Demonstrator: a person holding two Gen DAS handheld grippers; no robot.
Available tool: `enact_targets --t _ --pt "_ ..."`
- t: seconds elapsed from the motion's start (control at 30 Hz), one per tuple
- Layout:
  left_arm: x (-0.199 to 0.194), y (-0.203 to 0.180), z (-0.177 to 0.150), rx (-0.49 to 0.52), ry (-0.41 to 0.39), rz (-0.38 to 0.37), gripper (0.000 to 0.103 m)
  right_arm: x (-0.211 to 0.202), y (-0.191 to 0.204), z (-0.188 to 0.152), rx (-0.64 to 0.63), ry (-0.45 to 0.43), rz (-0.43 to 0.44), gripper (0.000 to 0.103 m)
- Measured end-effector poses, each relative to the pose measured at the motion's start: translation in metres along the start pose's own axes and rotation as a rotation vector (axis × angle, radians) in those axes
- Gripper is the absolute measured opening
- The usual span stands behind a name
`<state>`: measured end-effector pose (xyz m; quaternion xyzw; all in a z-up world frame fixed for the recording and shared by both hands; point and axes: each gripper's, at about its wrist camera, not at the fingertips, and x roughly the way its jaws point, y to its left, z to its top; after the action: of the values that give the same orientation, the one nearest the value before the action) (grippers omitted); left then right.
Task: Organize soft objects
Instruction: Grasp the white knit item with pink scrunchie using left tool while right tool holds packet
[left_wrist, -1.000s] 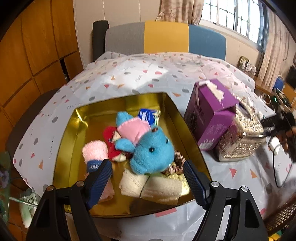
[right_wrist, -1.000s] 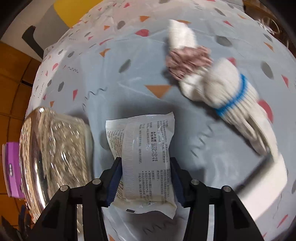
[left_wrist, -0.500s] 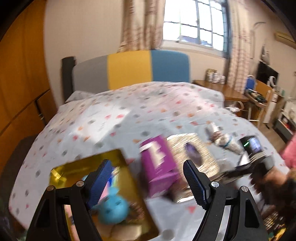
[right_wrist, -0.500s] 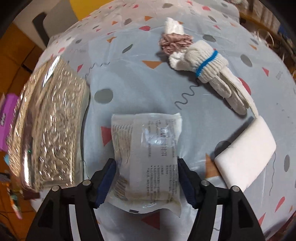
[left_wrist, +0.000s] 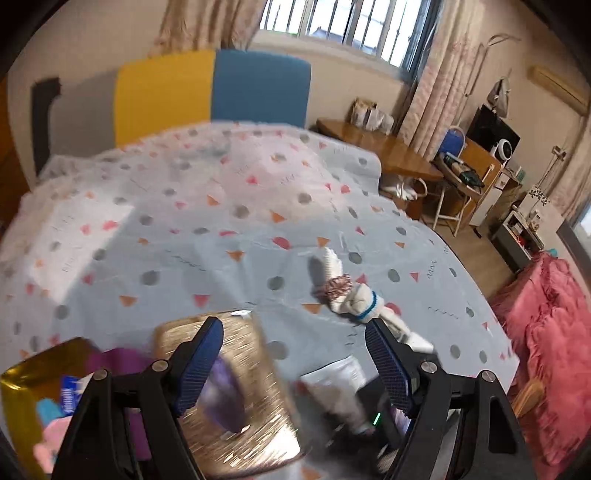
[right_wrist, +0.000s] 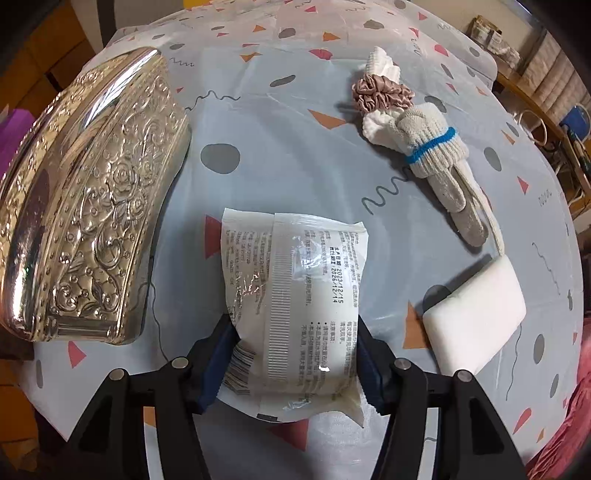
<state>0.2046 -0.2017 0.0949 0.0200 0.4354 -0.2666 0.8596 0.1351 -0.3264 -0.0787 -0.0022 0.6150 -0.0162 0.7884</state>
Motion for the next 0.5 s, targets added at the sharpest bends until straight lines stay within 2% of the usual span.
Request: enact_targets --t 0.07,0.33,0.5 --pt "0.028 -0.008 0.012 -0.008 0.051 -0.011 0.078 0.0 0.008 -0.001 -0.013 -0.003 -0.01 0.062" --pt "0.129 -0.034 0.044 -0.009 0.203 -0.003 0.053 0.006 0.016 0.004 -0.036 -0.003 -0.01 0.063" --pt "0.184 -0.046 0.052 0.024 0.29 0.019 0.048 0.008 0.023 0.005 -0.065 -0.009 -0.029 0.062"
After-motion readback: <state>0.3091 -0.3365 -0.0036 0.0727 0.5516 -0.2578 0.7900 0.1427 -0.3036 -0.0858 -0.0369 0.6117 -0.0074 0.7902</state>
